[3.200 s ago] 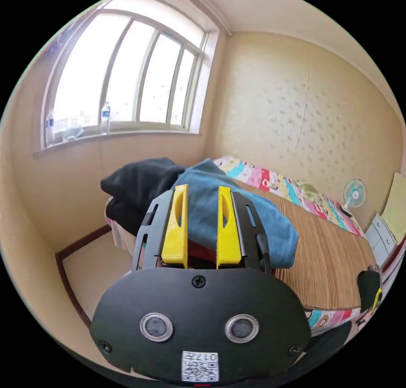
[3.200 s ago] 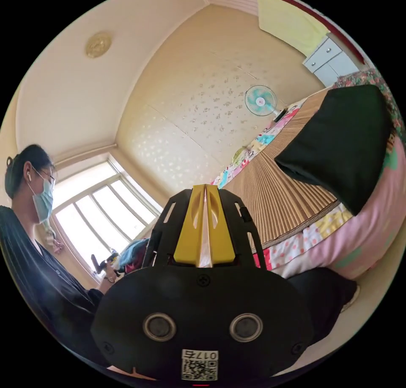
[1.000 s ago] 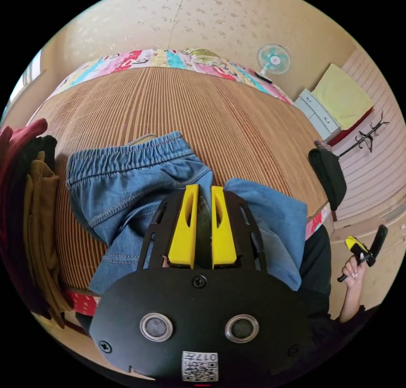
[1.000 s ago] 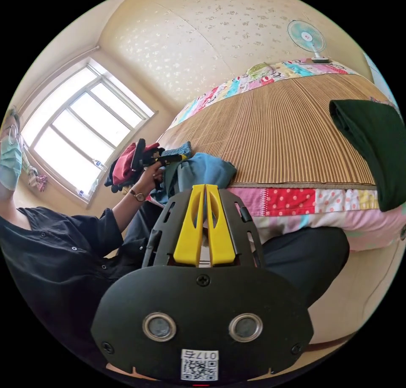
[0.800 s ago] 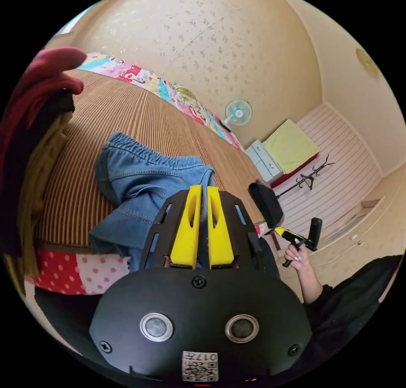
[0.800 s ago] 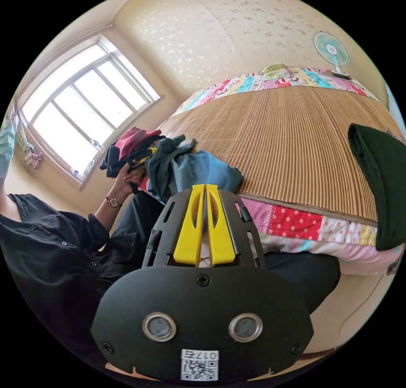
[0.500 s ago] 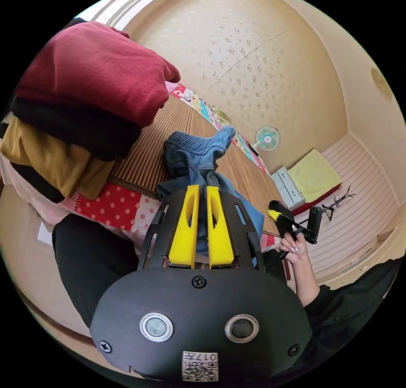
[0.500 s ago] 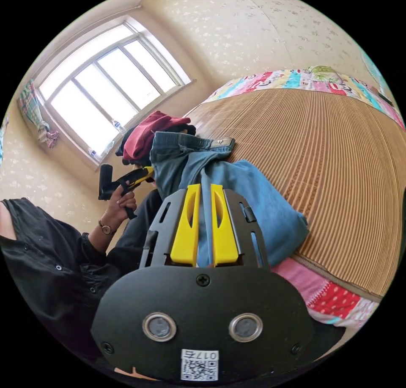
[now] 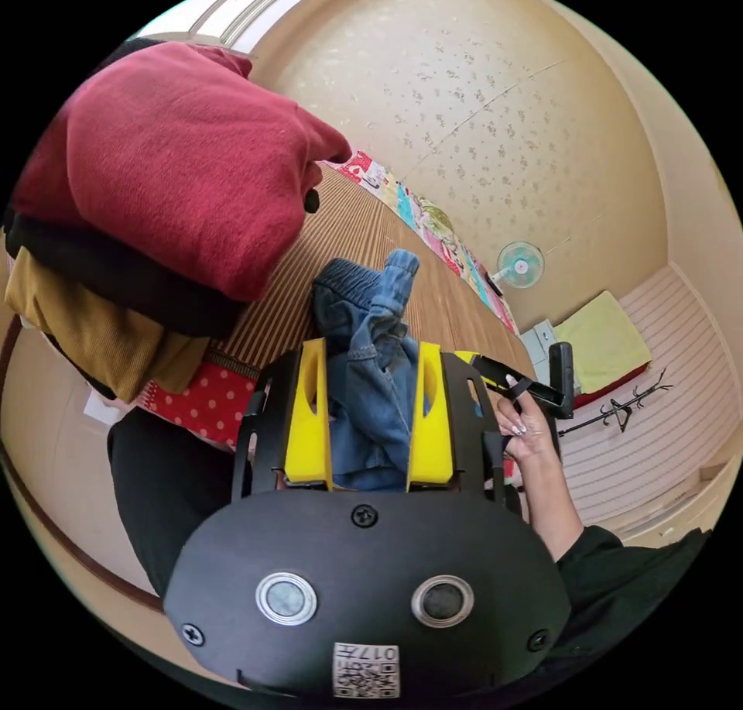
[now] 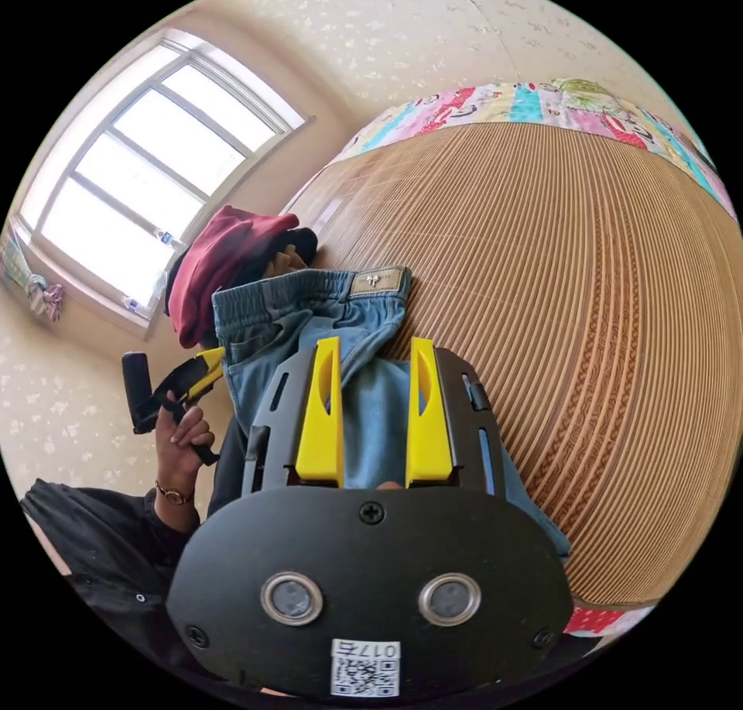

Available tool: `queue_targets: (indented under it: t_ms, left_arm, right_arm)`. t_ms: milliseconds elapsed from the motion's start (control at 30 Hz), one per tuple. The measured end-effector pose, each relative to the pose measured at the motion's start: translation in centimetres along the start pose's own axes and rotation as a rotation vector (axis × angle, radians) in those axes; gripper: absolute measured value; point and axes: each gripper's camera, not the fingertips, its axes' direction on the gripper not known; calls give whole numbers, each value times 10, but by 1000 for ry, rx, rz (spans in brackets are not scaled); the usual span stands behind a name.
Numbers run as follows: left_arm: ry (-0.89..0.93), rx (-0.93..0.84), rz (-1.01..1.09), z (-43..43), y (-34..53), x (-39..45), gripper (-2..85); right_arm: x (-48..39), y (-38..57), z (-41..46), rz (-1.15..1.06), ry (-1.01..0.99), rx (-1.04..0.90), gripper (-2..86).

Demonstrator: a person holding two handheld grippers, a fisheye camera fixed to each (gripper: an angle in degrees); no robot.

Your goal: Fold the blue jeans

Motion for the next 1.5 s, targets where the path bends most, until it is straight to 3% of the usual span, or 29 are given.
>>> queue_targets:
  t_ms: [200,467,667,900,967,1067,1167,1333,1500]
  left_arm:
    - [30,62,60,-27,26,19,20]
    - [-62,119,156,-87,44,32,0]
    - [-43,123,227,-110,52,38,2]
    - [30,269,336,-146,78,74,1]
    - [54,290,350,-155,80,84,1]
    - [98,302,407,-162,79,102,-1]
    - [95,237,421,-139,70,117,-4]
    - [70,-68,359,-49,74,115,-4]
    - [51,-146,294,-21,114,86,-1]
  right_arm:
    - [-21,-28,47,-43,82,-88,133]
    - [-36,-33,59,-16,18,-168,46]
    - [-63,-8,-30,-76,-29,93,25]
    - [-83,56,-166,-92,25,516,17]
    - [-94,76,-201,-125,54,626,17]
    - [-129,101,-241,-232,257,719,17]
    - [-135,91,-235,-228,424,588,19]
    - [-74,82,-124,-88,472,108,21]
    - [-68,140,-77,-45,407,64,35]
